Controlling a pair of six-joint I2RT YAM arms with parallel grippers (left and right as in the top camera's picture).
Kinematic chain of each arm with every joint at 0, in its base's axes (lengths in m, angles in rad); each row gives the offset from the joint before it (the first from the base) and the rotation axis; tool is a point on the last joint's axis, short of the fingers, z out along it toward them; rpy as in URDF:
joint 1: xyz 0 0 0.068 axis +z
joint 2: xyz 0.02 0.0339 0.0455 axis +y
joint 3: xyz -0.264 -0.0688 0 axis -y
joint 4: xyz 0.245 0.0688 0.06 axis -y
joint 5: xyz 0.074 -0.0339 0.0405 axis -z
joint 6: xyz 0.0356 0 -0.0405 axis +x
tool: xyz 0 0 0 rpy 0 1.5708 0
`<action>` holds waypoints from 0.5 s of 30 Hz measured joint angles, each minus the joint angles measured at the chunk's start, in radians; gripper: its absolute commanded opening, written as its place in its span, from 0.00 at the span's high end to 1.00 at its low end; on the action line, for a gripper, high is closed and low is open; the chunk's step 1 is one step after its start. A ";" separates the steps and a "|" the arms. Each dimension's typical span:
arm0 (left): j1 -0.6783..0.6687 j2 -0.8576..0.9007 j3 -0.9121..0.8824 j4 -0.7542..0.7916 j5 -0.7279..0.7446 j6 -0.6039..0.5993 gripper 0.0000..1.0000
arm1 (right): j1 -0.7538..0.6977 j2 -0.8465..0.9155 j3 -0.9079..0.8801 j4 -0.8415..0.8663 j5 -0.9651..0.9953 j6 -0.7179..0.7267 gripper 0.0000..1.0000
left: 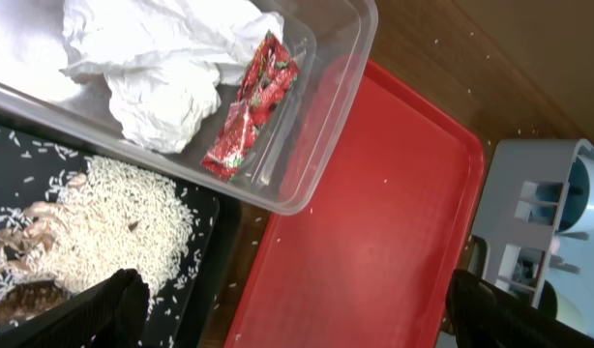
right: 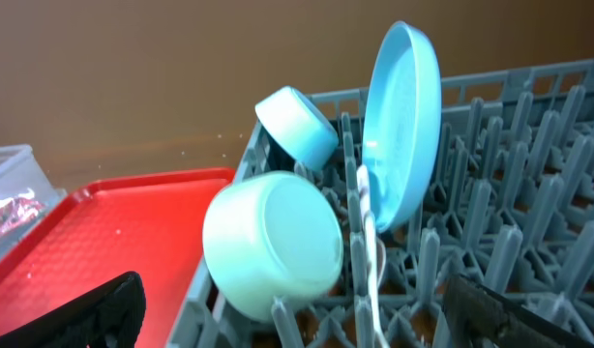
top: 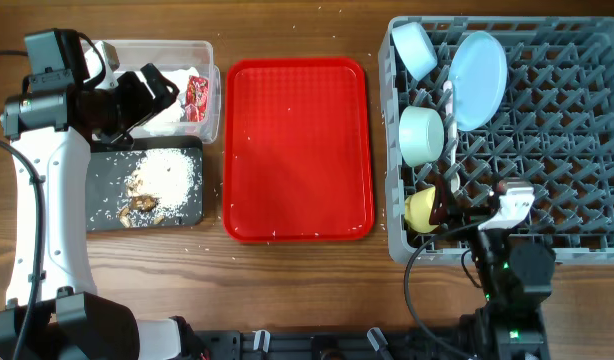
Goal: Sort waste into correct bins and load items into the dishwasher rack
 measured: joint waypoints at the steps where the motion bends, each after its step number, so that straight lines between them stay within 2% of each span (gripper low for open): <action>1: 0.000 0.000 0.000 -0.003 0.000 0.000 0.00 | 0.000 -0.032 -0.029 0.005 0.001 0.000 0.00; 5: 0.000 0.000 0.000 -0.002 0.000 0.000 0.00 | 0.000 -0.147 -0.136 0.036 0.001 0.000 0.00; 9: 0.000 0.000 0.000 -0.002 0.000 0.000 0.00 | 0.000 -0.233 -0.144 0.047 0.001 0.000 0.00; 15: 0.000 0.000 0.000 -0.002 0.000 0.000 0.00 | 0.000 -0.238 -0.144 0.047 0.001 0.000 0.00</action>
